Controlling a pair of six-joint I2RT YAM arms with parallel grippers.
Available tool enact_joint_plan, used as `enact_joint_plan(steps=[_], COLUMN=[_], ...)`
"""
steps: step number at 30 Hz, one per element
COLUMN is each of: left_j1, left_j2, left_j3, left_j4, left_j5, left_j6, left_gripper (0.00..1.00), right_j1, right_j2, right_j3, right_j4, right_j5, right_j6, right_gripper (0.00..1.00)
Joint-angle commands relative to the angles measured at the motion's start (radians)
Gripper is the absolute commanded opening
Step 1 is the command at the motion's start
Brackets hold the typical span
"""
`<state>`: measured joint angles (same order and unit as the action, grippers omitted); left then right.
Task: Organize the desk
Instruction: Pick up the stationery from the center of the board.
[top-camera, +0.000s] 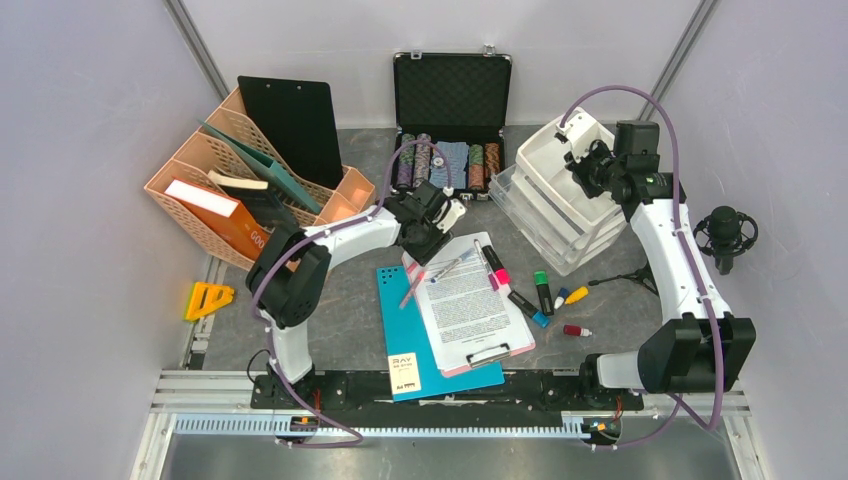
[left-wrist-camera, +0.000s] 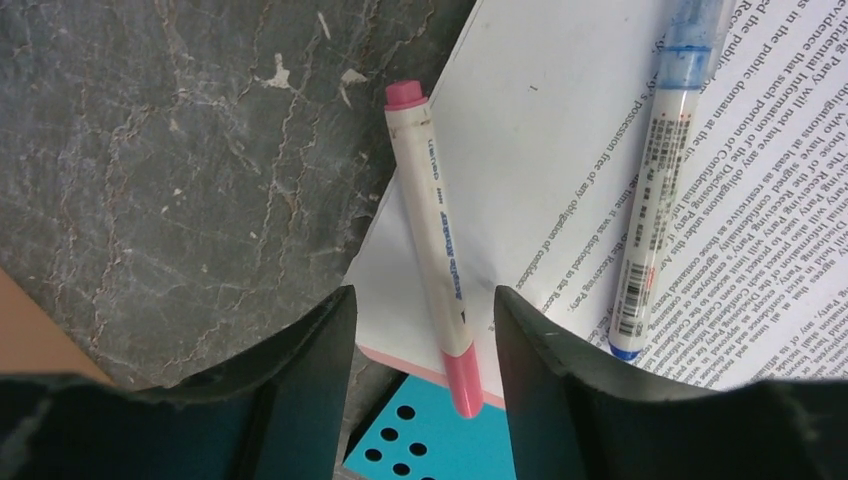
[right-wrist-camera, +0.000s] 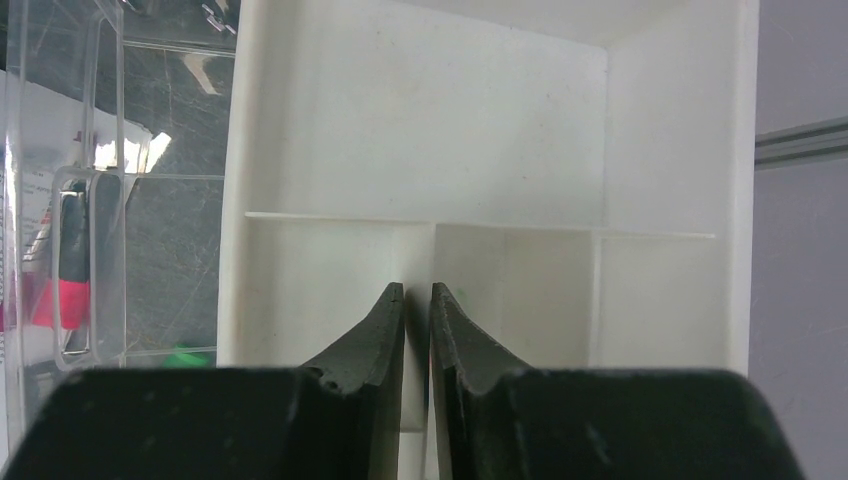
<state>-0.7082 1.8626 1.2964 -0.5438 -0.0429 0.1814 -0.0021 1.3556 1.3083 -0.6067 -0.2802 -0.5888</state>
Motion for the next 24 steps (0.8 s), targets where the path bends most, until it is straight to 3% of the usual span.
enact_joint_plan(steps=[1,12,18,24], left_j1=[-0.012,-0.022,-0.022,-0.025], left_j2=[0.041,0.054,-0.01,-0.111], left_j3=[0.041,0.085,0.156,0.252], left_j4=[0.008,-0.045,-0.103,-0.127], left_j5=[-0.002,0.012,0.025,0.1], left_j6=[0.043,0.054,0.077,0.219], left_gripper=[0.57,0.29,0.05,0.02], right_j1=[-0.003,-0.003,-0.003,-0.003], right_j2=[-0.024,-0.034,-0.042,-0.054], right_j3=[-0.012,-0.018,-0.014,-0.015], right_j4=[0.016,0.018,0.017,0.018], right_j5=[-0.012,-0.006,0.0,-0.009], right_j6=[0.0,-0.008,-0.003,-0.001], right_gripper=[0.2,0.22,0.23,0.31])
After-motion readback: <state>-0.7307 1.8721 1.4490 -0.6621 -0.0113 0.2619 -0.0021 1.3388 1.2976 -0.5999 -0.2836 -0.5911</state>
